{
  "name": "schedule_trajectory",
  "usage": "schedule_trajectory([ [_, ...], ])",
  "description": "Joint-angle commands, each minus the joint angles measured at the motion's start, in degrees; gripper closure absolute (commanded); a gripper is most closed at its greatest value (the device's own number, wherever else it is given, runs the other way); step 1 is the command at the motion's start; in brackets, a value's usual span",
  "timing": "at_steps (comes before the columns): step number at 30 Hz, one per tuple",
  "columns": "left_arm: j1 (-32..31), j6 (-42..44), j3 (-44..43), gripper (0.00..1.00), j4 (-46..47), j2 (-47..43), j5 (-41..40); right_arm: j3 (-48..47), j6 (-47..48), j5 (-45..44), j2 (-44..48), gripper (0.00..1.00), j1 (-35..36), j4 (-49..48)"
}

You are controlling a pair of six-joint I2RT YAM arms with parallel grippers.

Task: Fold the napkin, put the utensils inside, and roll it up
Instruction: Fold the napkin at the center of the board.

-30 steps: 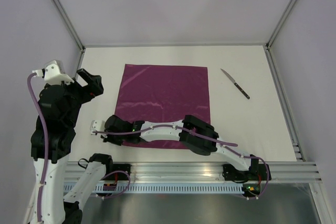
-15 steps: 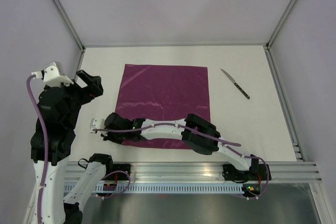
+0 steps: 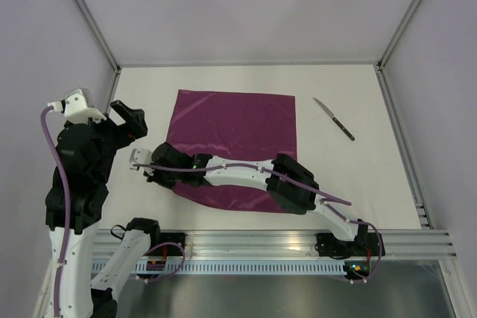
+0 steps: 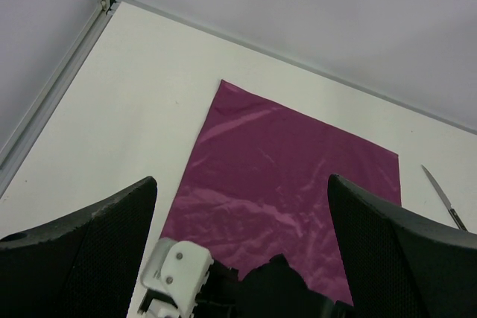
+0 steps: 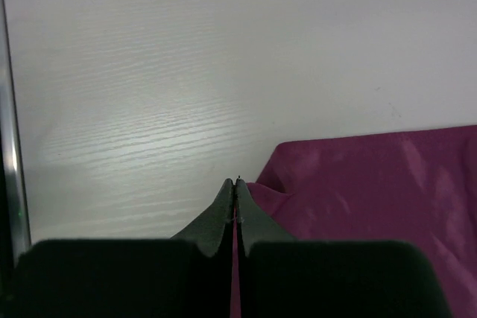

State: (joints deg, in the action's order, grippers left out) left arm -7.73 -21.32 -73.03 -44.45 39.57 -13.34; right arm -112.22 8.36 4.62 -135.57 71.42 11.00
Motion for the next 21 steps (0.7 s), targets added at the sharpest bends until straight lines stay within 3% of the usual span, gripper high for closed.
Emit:
schedule_trajectory([
  [1, 0.34, 2.42, 0.79, 0.02, 2.43, -0.37, 0.86, 0.16, 0.25, -1.90, 4.96, 1.00, -2.51, 0.51],
  [21, 0.26, 3.04, 4.66, 0.02, 6.12, -0.11, 5.16, 12.90, 3.42, -4.27, 11.29, 1.00, -19.11, 1.04],
])
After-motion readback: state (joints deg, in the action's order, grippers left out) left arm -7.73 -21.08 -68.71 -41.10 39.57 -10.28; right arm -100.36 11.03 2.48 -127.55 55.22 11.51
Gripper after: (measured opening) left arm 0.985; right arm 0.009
